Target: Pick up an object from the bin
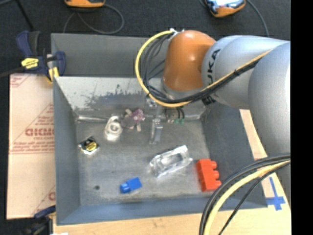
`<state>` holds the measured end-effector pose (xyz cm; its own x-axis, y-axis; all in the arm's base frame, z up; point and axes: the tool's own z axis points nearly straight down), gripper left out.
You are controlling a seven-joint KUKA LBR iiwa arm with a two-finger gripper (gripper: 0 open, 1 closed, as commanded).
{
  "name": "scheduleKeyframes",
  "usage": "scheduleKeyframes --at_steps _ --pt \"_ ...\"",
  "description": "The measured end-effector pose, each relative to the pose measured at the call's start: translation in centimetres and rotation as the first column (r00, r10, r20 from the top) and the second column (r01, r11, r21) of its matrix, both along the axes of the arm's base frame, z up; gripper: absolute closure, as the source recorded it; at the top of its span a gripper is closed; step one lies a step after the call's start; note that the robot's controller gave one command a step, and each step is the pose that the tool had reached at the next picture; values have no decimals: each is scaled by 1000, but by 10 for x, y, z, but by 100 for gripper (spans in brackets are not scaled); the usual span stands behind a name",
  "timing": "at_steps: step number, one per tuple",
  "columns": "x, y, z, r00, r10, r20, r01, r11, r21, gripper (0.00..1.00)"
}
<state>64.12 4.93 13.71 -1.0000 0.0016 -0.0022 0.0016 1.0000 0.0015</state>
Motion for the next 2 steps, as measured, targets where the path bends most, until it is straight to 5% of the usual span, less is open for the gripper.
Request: scheduleKeyframes --at_steps 1,2 --pt "8 50 -65 949 316 4 -316 949 -3 0" --pt "9 50 -63 950 312 7 -312 950 -2 100"
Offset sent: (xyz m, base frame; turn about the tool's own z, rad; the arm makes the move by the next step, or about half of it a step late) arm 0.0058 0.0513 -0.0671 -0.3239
